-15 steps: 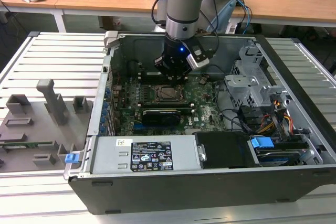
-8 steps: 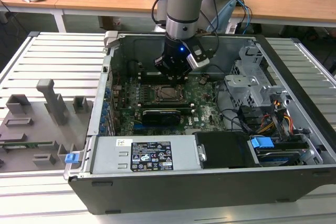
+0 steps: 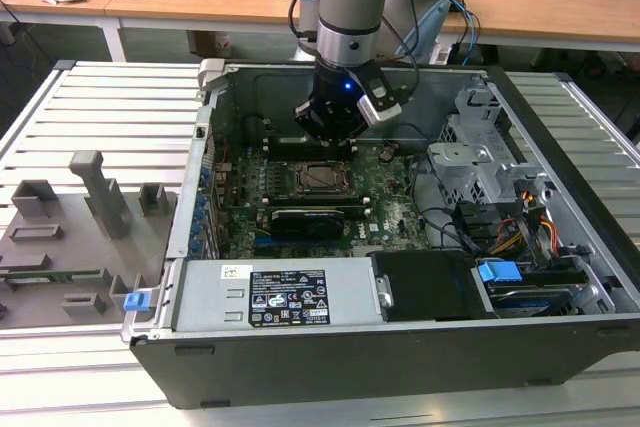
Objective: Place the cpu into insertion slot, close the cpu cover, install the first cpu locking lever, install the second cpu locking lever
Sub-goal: 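Install the first cpu locking lever, then install the second cpu locking lever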
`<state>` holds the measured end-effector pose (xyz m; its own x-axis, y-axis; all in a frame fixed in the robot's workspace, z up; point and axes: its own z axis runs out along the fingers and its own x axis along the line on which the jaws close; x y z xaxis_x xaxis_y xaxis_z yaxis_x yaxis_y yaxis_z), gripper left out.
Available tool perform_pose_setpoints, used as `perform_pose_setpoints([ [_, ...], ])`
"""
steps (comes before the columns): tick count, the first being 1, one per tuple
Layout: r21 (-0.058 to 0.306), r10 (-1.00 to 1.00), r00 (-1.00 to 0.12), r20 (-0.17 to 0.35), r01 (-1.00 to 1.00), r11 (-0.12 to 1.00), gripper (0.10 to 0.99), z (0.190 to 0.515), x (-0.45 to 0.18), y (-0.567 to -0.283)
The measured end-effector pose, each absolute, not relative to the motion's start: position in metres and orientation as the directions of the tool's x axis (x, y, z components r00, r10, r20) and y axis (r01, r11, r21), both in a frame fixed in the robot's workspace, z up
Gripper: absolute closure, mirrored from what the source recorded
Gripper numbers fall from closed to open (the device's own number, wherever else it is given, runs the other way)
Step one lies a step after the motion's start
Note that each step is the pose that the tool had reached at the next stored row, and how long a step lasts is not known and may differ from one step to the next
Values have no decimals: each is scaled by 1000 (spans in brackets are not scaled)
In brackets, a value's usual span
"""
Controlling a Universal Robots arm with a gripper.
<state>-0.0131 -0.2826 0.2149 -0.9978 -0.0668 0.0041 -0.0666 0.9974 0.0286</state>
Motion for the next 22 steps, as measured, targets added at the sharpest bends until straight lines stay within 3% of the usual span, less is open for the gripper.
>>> perform_pose_setpoints([
  [22,29,-67,-998,4,-67,997,980,215,-13,-297],
])
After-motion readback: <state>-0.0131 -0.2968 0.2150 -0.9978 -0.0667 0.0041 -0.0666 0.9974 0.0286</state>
